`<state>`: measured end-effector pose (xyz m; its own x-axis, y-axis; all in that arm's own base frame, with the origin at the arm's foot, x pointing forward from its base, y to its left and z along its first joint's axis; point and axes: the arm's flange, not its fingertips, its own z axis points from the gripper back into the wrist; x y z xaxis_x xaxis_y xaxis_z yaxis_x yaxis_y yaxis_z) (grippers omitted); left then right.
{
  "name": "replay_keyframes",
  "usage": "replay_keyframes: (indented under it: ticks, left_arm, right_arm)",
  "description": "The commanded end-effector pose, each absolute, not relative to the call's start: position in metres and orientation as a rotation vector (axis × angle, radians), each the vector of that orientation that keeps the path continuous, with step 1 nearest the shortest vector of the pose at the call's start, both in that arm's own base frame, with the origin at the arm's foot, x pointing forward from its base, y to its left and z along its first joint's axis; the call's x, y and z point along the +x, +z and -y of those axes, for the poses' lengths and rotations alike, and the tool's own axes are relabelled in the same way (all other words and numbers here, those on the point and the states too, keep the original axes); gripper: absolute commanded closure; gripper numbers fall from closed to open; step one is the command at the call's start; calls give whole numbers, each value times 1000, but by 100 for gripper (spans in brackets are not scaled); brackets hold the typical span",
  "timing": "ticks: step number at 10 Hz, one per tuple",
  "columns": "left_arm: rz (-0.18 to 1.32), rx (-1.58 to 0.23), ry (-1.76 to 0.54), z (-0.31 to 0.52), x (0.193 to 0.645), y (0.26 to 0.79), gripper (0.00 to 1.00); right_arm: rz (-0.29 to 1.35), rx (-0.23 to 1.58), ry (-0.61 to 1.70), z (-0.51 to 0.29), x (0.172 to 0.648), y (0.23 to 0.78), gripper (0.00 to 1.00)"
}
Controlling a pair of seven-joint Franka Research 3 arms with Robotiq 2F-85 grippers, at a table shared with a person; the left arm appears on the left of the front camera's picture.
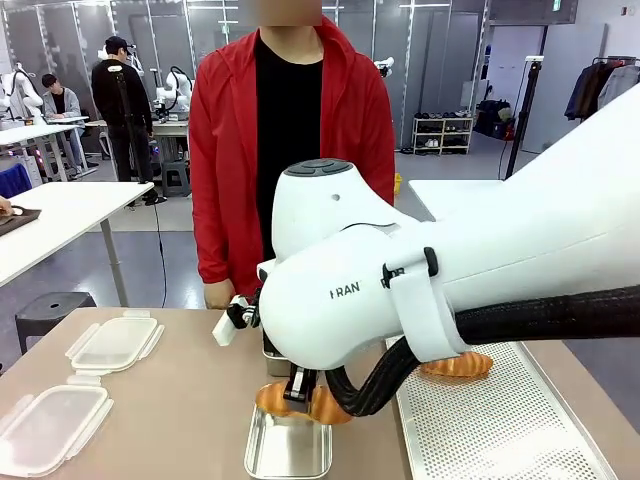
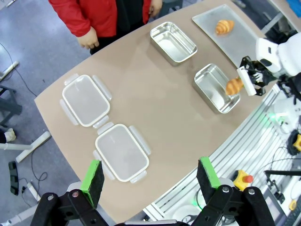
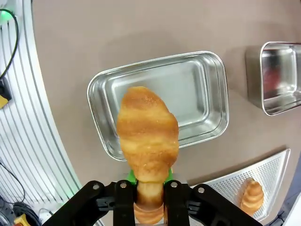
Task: Place the bread into the airtight container.
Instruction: Pick up a Butter Roll and place it into an empty Airtight Container.
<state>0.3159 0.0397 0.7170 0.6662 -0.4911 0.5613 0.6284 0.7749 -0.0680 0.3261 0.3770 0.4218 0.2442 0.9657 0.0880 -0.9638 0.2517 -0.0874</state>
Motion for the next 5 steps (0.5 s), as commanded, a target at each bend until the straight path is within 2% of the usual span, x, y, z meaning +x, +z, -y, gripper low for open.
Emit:
replay_keyframes:
  ticks: [1,5]
  left_arm:
    - [551,-265,-646,-40,316,718,0]
    - [551,-265,-646,-40,316,718,0]
  right_arm:
    - [144,-21,1326,-374,324,425,81]
    - [144,-21,1326,-374,324,425,81]
